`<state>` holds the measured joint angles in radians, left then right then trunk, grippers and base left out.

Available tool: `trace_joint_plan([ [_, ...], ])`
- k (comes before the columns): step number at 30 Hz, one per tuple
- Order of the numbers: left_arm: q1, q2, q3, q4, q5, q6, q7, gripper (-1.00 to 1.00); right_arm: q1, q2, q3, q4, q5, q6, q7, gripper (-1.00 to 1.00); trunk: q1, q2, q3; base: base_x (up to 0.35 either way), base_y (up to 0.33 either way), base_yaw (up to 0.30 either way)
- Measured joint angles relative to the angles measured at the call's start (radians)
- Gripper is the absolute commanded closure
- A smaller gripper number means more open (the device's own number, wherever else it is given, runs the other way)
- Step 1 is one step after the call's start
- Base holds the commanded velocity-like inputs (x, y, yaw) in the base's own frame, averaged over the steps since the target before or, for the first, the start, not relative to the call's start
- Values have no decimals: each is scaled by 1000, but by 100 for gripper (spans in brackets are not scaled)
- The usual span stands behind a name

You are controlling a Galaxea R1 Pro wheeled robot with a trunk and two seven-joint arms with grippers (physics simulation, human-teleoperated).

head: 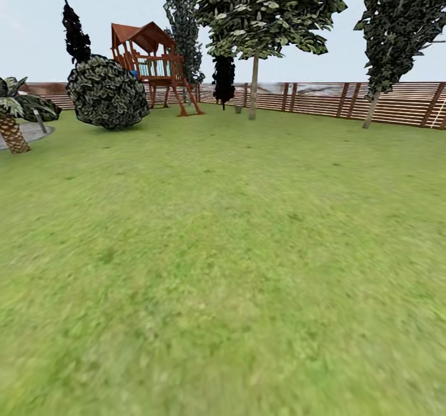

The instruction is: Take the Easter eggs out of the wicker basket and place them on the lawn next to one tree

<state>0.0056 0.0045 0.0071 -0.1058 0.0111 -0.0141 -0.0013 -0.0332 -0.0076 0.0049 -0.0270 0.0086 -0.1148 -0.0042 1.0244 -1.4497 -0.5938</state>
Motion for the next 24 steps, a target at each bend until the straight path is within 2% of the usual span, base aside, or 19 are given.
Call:
trace_joint_plan([
  [24,0,-1,0,0,0,0,1,-100,0,0,-1,0,0,0,0,-100,0,0,0,327,0,0],
])
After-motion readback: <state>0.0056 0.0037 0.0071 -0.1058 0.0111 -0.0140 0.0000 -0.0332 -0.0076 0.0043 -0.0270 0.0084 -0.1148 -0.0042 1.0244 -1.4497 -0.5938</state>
